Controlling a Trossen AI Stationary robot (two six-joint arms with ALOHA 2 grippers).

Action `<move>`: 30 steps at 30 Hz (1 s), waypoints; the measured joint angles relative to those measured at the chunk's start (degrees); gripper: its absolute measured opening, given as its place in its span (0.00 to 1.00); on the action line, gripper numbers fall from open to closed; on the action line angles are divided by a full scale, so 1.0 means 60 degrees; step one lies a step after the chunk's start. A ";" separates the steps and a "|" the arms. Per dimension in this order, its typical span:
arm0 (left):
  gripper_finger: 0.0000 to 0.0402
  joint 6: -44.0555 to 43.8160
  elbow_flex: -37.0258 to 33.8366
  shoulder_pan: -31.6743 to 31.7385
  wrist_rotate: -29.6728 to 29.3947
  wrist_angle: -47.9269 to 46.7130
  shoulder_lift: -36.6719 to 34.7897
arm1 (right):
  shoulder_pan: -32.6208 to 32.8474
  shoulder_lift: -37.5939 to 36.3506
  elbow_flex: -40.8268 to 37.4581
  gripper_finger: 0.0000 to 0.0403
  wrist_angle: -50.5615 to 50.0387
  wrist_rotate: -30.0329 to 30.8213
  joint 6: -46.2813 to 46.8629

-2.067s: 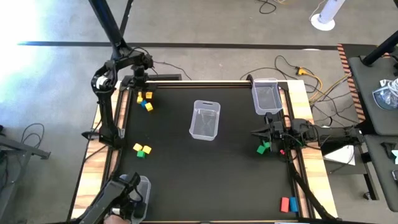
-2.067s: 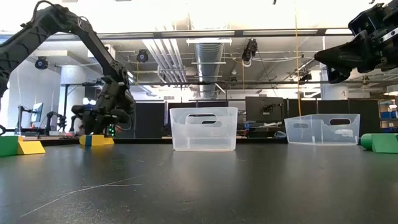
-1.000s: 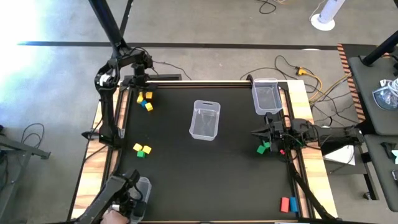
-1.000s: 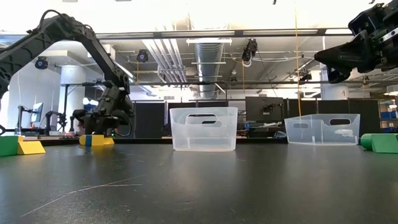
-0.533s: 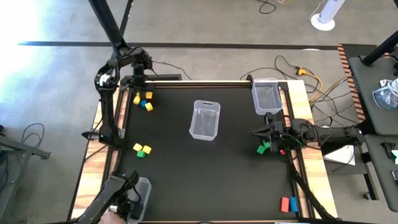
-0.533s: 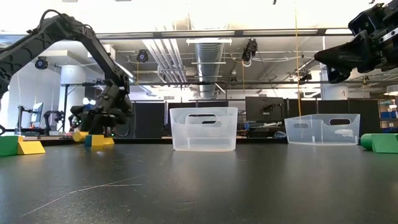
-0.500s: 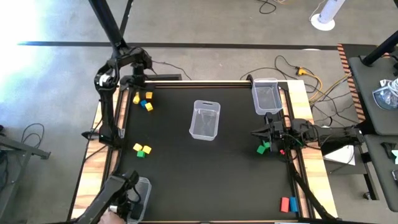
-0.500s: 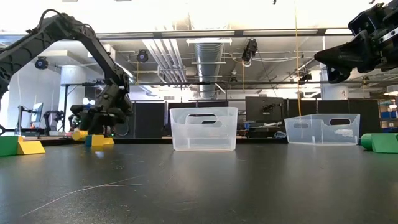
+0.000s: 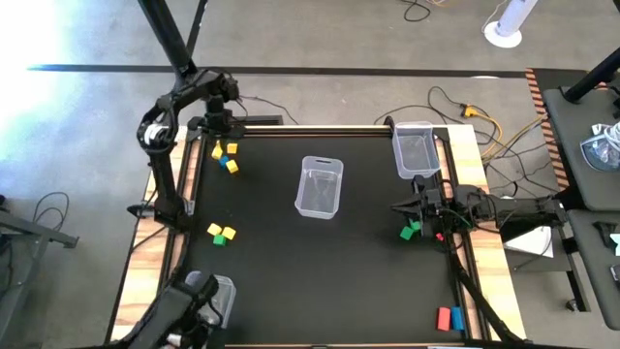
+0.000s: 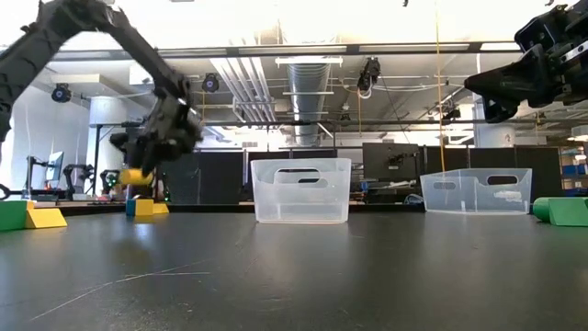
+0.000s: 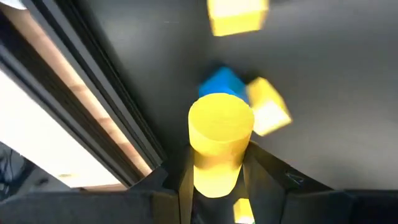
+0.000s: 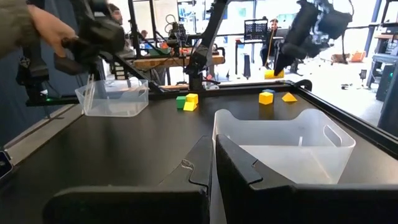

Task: Sort blocks by size
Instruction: Put the yellow cylindrical block into the bottom transparent bin

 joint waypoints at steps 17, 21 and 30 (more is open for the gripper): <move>0.23 -0.2393 -0.0029 -0.4858 0.0187 0.1503 -0.0980 | -0.0002 -0.0001 0.0000 0.03 0.1364 -0.0426 0.2141; 0.23 -0.2757 -0.0029 -0.5092 0.0213 0.2149 -0.0218 | 0.0409 0.0058 0.0002 0.03 0.1856 -0.1199 0.2148; 0.24 -0.2998 -0.0029 -0.5426 -0.0004 0.2737 0.1537 | 0.1843 0.0196 0.0000 0.03 0.1894 0.1136 0.0570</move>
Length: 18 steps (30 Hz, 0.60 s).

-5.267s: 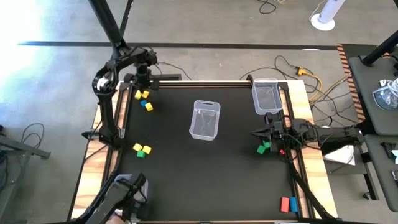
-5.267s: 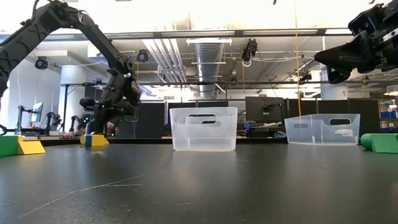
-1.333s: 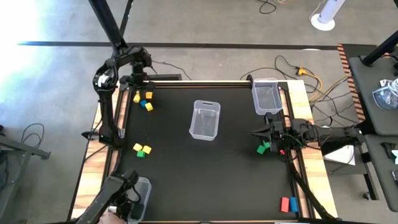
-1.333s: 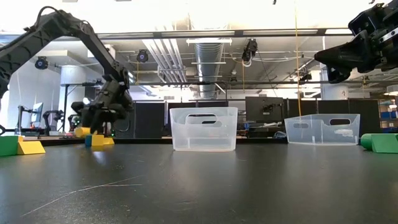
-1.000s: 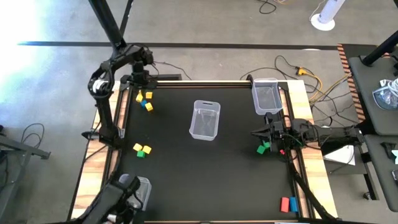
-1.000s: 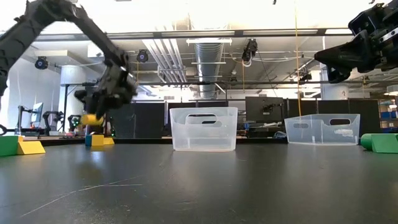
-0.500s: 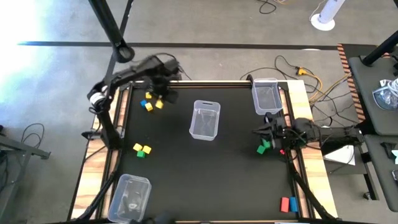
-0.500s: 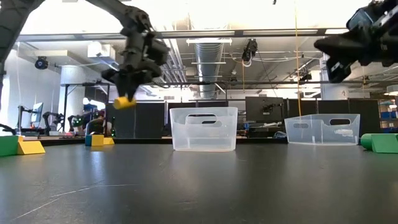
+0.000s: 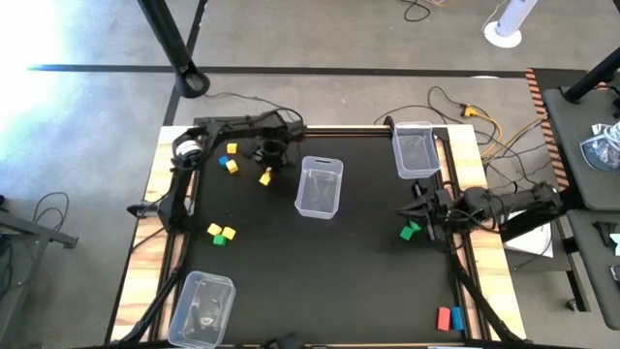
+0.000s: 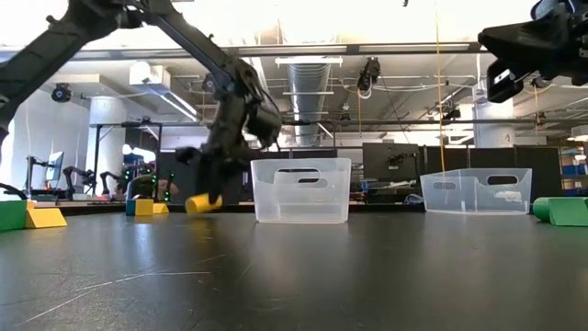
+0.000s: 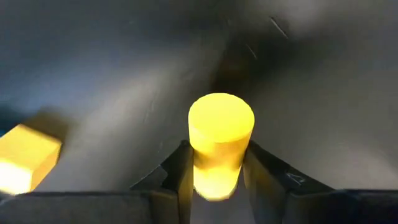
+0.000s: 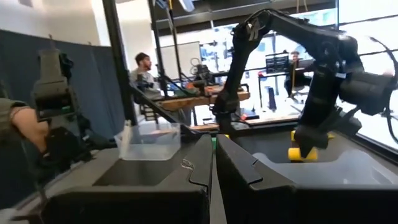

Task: Sort blocks by size
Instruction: Put the yellow cylindrical block into the bottom transparent bin

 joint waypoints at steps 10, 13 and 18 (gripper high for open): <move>0.30 0.0106 0.0143 -0.0036 -0.0108 -0.0040 0.0646 | 0.0138 0.0305 -0.0001 0.07 -0.0029 0.0104 -0.0571; 0.35 0.0082 0.0108 -0.0039 -0.0256 0.0241 0.0634 | 0.0138 0.0303 0.0002 0.15 -0.0033 0.0111 -0.0650; 0.40 0.0302 0.0060 -0.0080 -0.0286 0.0281 0.0587 | 0.0135 0.0294 0.0001 0.27 -0.0090 0.0206 -0.0587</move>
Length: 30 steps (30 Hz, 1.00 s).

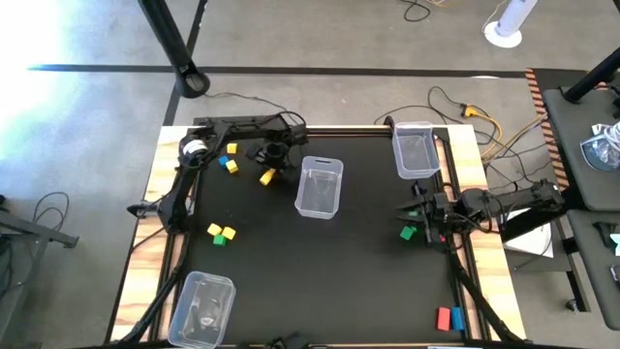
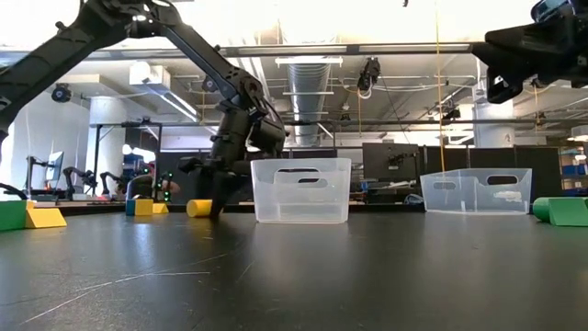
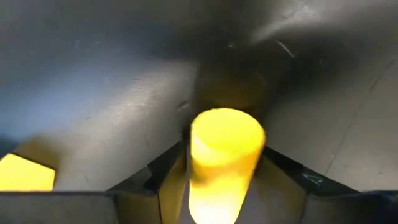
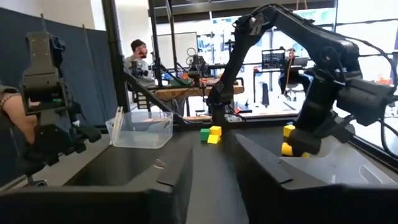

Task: Sort blocks by size
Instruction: Put the yellow cylindrical block into the bottom transparent bin

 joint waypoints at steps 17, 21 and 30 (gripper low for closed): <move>0.28 -0.0377 0.0216 -0.1579 -0.0013 -0.1836 -0.2683 | 0.0000 0.0060 -0.0003 0.43 -0.0014 0.0342 -0.0344; 0.28 -0.1740 0.0098 -0.3291 0.0027 -0.1985 -0.4235 | 0.0000 0.0063 -0.0001 0.42 -0.0016 0.0344 -0.0333; 0.28 -0.5135 0.0003 -0.8562 0.0789 -0.1925 -0.5344 | 0.0000 0.0068 -0.0002 0.38 -0.0027 0.0367 -0.0228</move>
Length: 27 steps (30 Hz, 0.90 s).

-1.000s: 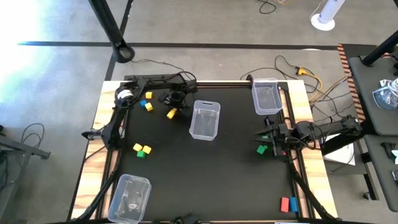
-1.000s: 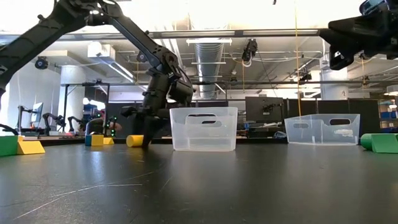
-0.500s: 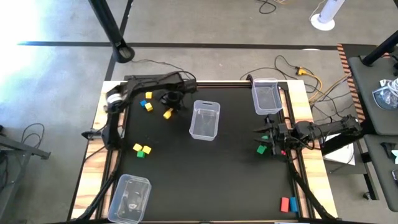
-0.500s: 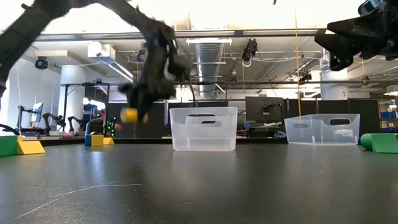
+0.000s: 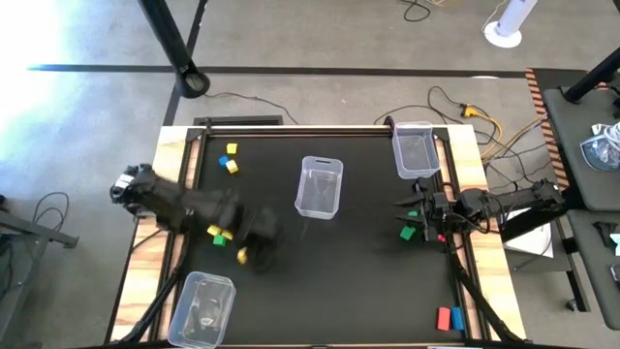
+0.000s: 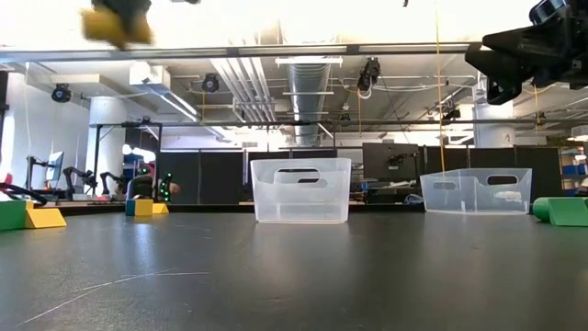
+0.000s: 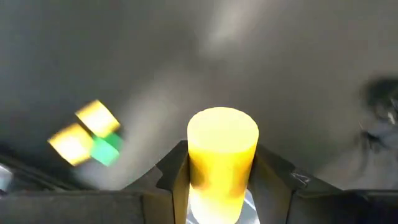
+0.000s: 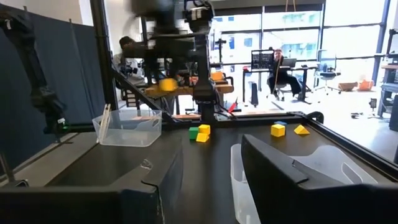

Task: Sort blocks by size
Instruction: Put the yellow cylindrical block into the bottom transparent bin

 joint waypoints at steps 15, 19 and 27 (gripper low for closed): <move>0.28 -0.7180 -0.0250 -0.4884 0.0313 0.1175 0.0805 | 0.0000 0.0004 -0.0001 0.39 -0.0015 0.0066 0.0136; 0.28 -0.7529 -0.0937 -0.4826 0.1103 0.1265 0.0765 | 0.0000 0.0004 0.0003 0.40 -0.0021 0.0069 0.0249; 0.28 -0.7565 -0.3583 -0.4630 0.2220 0.4010 0.0068 | 0.0000 0.0007 0.0002 0.38 -0.0030 0.0066 0.0137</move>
